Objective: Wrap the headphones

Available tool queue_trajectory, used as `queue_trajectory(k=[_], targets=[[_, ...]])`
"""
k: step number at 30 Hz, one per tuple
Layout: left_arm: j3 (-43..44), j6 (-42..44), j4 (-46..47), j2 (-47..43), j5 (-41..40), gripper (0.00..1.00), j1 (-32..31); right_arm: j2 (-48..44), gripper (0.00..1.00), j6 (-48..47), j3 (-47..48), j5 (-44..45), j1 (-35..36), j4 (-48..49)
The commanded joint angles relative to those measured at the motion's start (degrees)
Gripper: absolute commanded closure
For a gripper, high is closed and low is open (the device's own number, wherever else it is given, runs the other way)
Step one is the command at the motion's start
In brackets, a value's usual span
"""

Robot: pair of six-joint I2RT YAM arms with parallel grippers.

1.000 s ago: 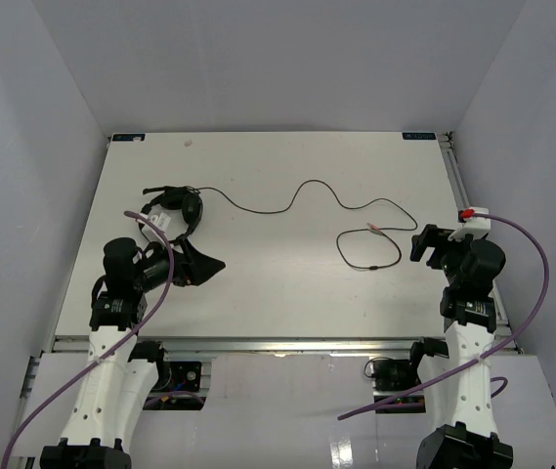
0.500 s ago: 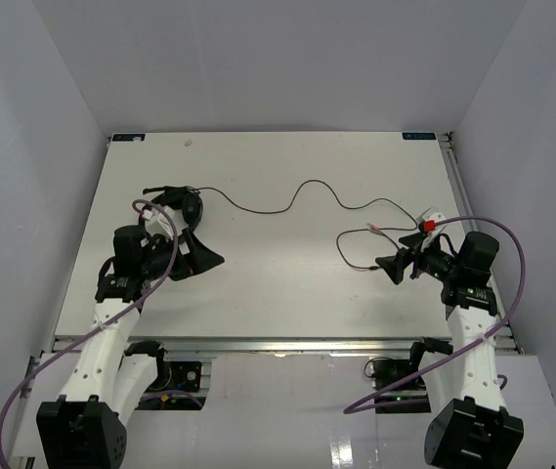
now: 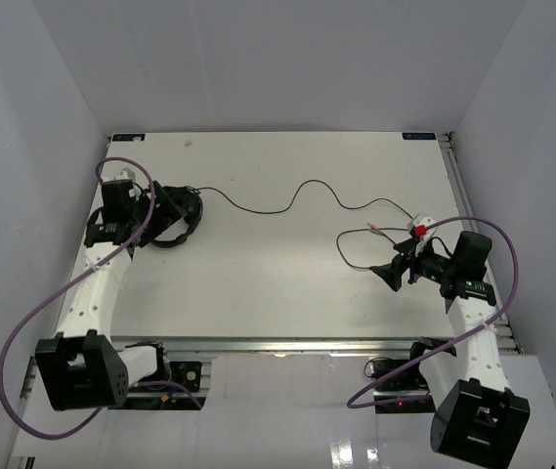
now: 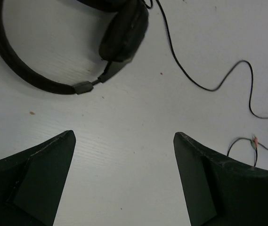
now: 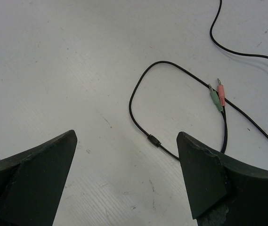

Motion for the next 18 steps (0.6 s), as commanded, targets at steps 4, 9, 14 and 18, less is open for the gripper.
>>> queue_trajectory(k=[4,9,14,18], targets=[[8.4,-2.8,-5.3,12.3,-14.8,0.07,2.6,-2.7,0.06,-1.8,1.6,-1.4,0.4,-0.4],[8.8,-0.6,-4.0,20.3,-13.5,0.14,8.8,-3.1,0.05,-0.9,1.4,-0.8,0.4,0.6],[9.6,1.3,-2.0,25.0,-13.2,0.15,10.2,-2.7,0.04,-0.7,0.9,-0.2,0.4,1.2],[10.3,2.7,0.4,29.2,-11.8,0.20,10.3,-2.0,0.04,-0.3,0.7,-0.1,0.4,1.8]])
